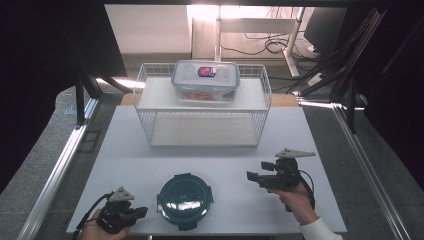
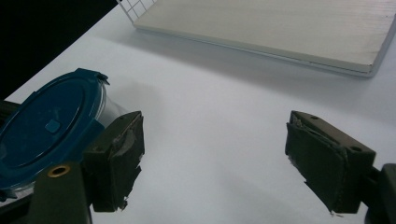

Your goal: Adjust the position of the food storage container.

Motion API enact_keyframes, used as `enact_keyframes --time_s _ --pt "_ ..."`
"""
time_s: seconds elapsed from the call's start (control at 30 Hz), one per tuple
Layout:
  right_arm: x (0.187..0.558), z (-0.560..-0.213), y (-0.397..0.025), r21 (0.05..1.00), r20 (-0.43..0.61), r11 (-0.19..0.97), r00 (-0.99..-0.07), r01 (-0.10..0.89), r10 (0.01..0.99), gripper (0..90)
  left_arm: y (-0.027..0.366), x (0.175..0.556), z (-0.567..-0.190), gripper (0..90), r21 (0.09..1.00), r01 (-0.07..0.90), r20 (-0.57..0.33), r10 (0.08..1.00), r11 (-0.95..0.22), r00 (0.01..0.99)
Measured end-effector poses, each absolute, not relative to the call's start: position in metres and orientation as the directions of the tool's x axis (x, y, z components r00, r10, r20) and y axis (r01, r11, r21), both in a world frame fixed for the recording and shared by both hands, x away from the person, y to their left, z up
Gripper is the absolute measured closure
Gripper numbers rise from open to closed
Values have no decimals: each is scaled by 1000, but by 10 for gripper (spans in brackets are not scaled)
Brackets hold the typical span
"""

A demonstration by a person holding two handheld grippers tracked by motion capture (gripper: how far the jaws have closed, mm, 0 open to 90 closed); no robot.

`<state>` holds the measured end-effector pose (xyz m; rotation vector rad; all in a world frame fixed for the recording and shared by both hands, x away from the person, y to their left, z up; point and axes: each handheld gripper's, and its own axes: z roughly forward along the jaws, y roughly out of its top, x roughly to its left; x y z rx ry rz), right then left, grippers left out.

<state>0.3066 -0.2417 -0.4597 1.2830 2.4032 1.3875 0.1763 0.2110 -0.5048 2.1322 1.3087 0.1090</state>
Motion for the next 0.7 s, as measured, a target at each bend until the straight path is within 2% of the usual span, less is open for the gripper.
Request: enact_keyframes --time_s 0.3,0.7 --pt "303 -460 -237 745 307 255 -656 617 690 196 197 180 -507 899 563 767 -306 784 -308 540" --pt "303 -460 -238 748 312 242 -650 618 693 199 194 188 -506 900 576 769 -290 811 -276 509"
